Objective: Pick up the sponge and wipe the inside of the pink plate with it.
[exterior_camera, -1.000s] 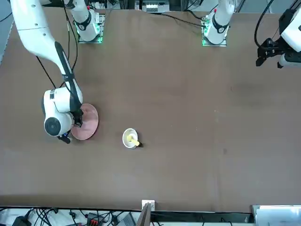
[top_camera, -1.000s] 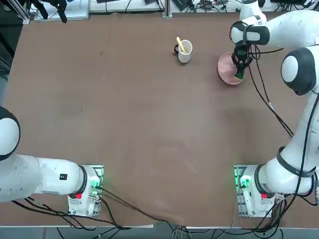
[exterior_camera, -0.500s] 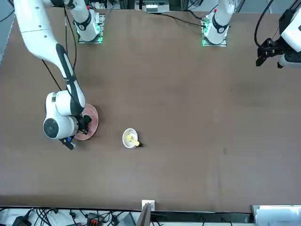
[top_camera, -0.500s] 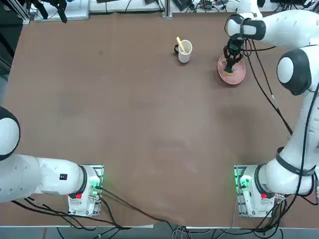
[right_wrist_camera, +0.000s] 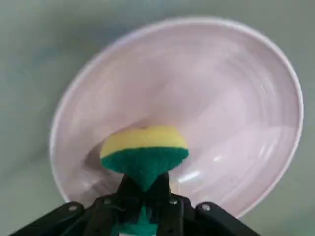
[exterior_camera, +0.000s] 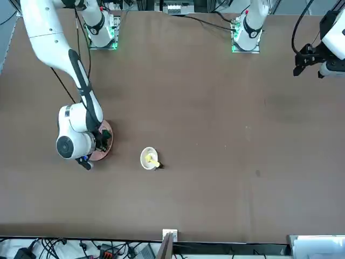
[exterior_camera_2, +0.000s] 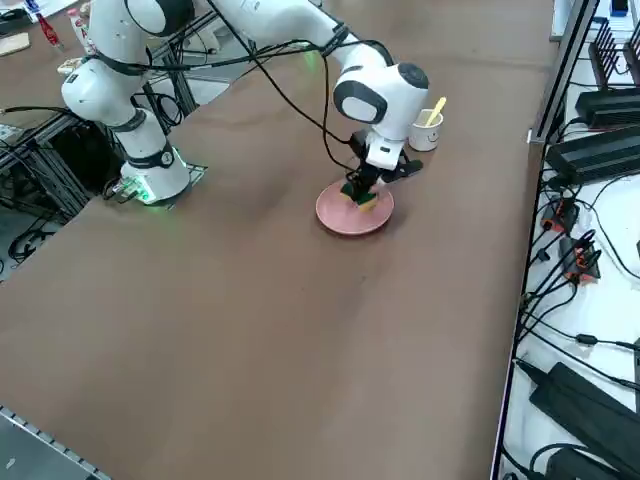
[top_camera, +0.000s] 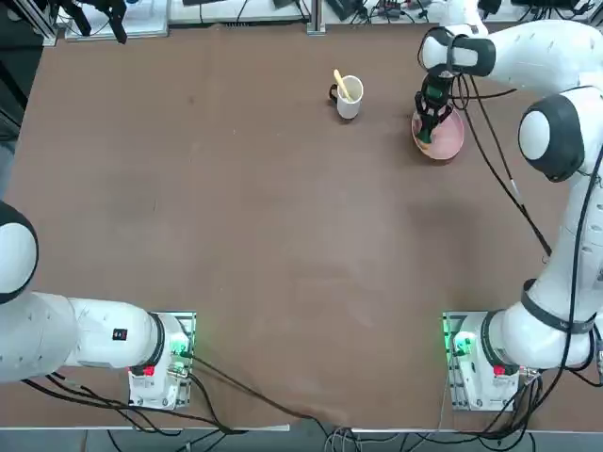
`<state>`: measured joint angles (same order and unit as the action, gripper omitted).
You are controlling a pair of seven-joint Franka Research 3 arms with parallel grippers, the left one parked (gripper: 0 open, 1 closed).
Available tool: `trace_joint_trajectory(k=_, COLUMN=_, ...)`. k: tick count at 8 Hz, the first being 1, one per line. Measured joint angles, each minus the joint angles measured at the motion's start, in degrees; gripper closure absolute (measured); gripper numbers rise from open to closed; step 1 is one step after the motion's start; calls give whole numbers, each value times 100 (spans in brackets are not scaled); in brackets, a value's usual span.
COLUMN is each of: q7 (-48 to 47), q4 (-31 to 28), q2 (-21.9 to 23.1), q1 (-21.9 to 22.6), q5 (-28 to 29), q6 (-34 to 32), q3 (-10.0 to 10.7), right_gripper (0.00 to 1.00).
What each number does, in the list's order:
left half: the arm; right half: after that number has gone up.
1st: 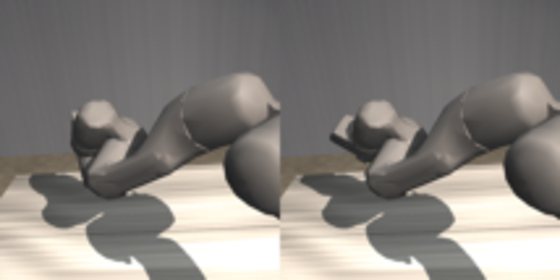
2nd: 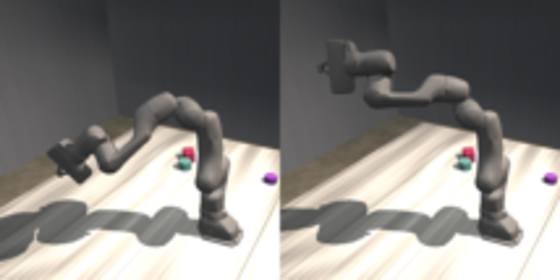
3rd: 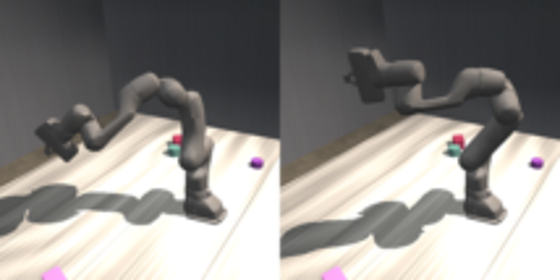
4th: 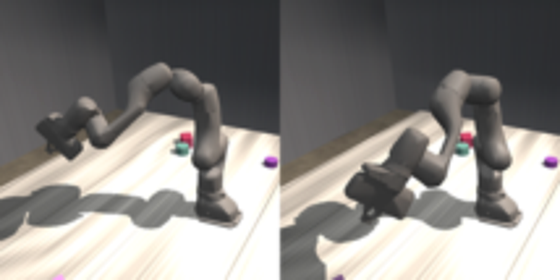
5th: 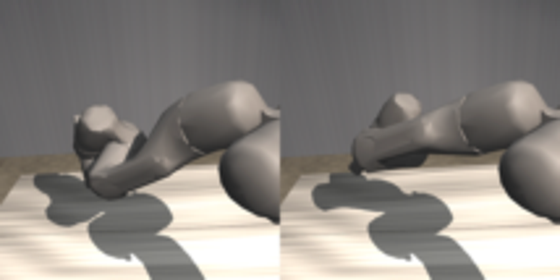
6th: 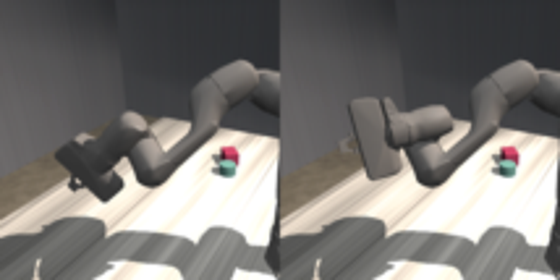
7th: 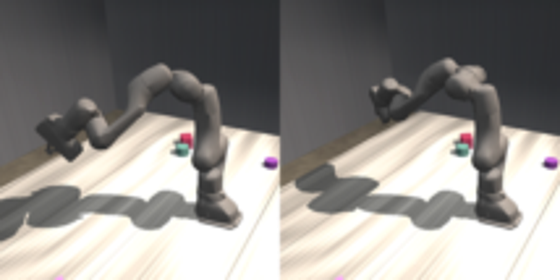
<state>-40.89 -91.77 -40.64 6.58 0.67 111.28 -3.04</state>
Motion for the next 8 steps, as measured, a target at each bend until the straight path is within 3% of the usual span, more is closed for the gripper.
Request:
trace_joint_trajectory(k=2, q7=-39, q4=-177, q2=85, q1=33, q5=-77, q6=-213, q3=21, right_gripper=92)
trace_joint_trajectory(k=8, q7=-50, q4=-849, q2=413, q1=-133, q5=-1126, q6=-208, q3=82, right_gripper=92)
